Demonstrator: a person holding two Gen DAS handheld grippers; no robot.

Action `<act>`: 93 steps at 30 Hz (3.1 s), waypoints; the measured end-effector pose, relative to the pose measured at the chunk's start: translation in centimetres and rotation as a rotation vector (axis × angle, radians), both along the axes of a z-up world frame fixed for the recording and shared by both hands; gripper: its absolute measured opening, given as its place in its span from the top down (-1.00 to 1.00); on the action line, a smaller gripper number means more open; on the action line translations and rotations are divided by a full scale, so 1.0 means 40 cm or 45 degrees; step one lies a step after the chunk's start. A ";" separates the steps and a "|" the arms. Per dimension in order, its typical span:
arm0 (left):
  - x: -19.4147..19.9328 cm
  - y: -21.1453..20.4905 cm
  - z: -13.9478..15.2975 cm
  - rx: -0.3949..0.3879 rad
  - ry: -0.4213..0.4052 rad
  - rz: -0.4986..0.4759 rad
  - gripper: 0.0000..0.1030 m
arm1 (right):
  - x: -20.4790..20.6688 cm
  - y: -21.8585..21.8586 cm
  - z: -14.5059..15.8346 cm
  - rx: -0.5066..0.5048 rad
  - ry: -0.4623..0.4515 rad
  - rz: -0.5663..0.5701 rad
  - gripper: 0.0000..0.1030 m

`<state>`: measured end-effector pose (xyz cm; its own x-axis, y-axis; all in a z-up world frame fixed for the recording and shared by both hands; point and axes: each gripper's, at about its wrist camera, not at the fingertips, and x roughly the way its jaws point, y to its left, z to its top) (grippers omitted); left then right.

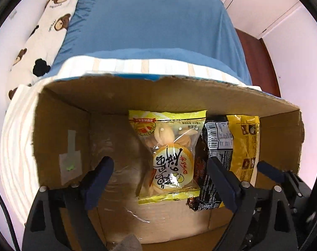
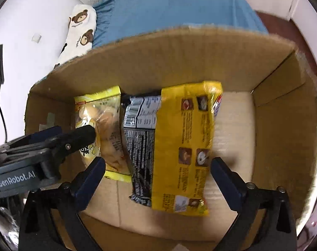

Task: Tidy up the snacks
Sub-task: 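Carry both packets into the cardboard box and open both tools, then move both tools back to the snacks in front of the box, then grasp the white packet with the left tool while the right grasps the orange bag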

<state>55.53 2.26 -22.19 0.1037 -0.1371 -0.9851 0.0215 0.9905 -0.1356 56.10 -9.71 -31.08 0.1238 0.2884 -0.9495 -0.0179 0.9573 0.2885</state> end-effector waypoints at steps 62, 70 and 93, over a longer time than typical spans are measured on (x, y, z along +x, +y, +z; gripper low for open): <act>-0.654 -0.071 -0.199 0.098 0.054 -0.316 -0.12 | -0.771 -0.112 0.035 0.033 -0.005 -0.152 -0.43; -0.720 0.053 -0.213 -0.009 0.096 -0.021 -0.03 | -0.702 0.000 -0.050 -0.095 0.027 -0.058 -0.43; -0.837 0.147 -0.341 0.053 0.187 0.041 -0.23 | -0.854 -0.054 -0.231 -0.010 0.406 -0.004 -0.25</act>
